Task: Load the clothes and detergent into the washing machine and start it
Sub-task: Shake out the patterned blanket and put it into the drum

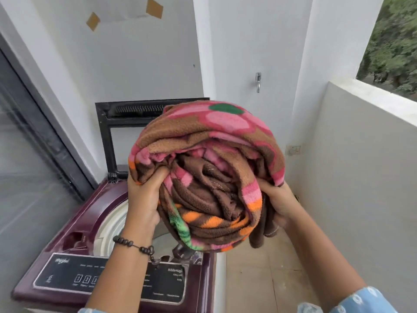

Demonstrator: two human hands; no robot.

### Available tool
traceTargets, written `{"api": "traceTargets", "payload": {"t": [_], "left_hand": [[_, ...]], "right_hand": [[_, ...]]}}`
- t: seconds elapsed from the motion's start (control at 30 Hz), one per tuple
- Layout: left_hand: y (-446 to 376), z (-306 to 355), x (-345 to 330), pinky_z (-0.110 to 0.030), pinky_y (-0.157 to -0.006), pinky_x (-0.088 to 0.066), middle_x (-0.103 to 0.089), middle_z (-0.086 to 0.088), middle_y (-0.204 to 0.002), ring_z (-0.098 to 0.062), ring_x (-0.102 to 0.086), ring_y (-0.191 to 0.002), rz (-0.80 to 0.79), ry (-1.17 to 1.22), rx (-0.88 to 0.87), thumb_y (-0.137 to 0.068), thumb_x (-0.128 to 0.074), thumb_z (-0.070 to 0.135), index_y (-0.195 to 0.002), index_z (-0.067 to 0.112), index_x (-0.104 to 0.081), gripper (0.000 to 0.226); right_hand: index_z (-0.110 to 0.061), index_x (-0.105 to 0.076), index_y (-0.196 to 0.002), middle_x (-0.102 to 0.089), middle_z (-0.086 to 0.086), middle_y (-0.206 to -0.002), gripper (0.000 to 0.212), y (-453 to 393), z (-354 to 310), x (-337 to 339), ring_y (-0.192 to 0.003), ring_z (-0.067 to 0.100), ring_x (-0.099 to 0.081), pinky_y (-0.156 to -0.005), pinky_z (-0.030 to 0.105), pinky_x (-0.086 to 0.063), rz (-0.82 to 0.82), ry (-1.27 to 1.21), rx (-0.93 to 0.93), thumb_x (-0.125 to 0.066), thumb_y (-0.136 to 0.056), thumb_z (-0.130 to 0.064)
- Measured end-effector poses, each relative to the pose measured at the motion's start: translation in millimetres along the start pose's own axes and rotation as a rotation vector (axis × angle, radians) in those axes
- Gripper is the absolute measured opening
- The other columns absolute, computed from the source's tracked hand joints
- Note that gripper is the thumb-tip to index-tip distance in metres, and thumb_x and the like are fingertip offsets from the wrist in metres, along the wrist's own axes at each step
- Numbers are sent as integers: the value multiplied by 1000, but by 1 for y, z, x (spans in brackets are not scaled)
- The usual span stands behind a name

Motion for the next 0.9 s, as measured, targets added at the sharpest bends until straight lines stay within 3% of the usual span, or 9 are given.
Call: {"api": "traceTargets", "payload": {"t": [0.13, 0.27, 0.37, 0.47, 0.6, 0.73, 0.83, 0.9], "left_hand": [[-46, -1, 62, -33, -78, -59, -74, -1, -101, -18, -71, -97, 66, 11, -5, -75, -70, 2, -121, 8, -61, 48], [-82, -8, 124, -29, -75, -58, -75, 4, -92, -12, -71, -90, 138, 3, 0, -71, -68, 2, -110, 8, -62, 39], [-110, -15, 167, -35, -82, -58, -70, -9, -113, -21, -69, -103, 165, -27, 29, -75, -70, 0, -131, 0, -54, 58], [-134, -33, 204, -34, -82, -58, -69, -11, -113, -20, -69, -101, 191, -85, 80, -82, -67, -7, -135, -3, -49, 56], [-150, -71, 235, -36, -88, -58, -67, -13, -122, -22, -67, -109, 194, -136, 154, -83, -66, -10, -132, 7, -54, 53], [-149, -120, 253, -29, -88, -55, -70, 3, -110, -15, -67, -105, 177, -190, 254, -84, -66, -10, -114, 29, -59, 50], [-150, -156, 265, -33, -93, -53, -69, -1, -116, -16, -67, -109, 144, -282, 370, -83, -73, -1, -123, 24, -56, 50], [-152, -177, 271, -28, -92, -53, -68, -2, -119, -14, -66, -110, 117, -337, 448, -82, -76, 5, -131, 18, -52, 56]], "right_hand": [[2, -63, -120, -71, 18, -111, 49, -35, 43, -57, -107, 35, -66, -97, 49, -52, -25, 6, -63, -71, -72, -5], [-4, -66, -113, -75, 7, -102, 45, -67, 93, -112, -98, 22, -70, -95, 43, -53, -44, 26, -112, -70, -68, -10], [-1, -60, -124, -74, 9, -106, 52, -81, 129, -150, -99, 21, -70, -82, 34, -58, -120, 11, -145, -73, -74, -2], [2, -55, -129, -71, 15, -113, 57, -92, 163, -174, -102, 25, -70, -79, 33, -58, -123, 22, -198, -74, -76, -3], [0, -54, -132, -66, 21, -122, 56, -107, 211, -177, -112, 33, -65, -84, 38, -58, -69, 66, -287, -71, -79, -3], [-5, -58, -127, -68, 18, -119, 47, -113, 255, -163, -113, 34, -64, -96, 48, -53, -27, 186, -397, -65, -82, 6], [-12, -62, -124, -72, 11, -114, 42, -113, 288, -152, -107, 28, -68, -95, 45, -54, -16, 294, -552, -62, -87, 6], [-14, -64, -123, -74, 10, -110, 40, -112, 310, -144, -102, 27, -70, -93, 45, -55, -10, 347, -656, -65, -85, -1]]}}
Point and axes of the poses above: each hand's wrist, its own y-axis away from the middle knuckle, its own x-axis out of the back of the hand, z = x × y, the point moved 4 cm from there along -y, towards the middle knuckle
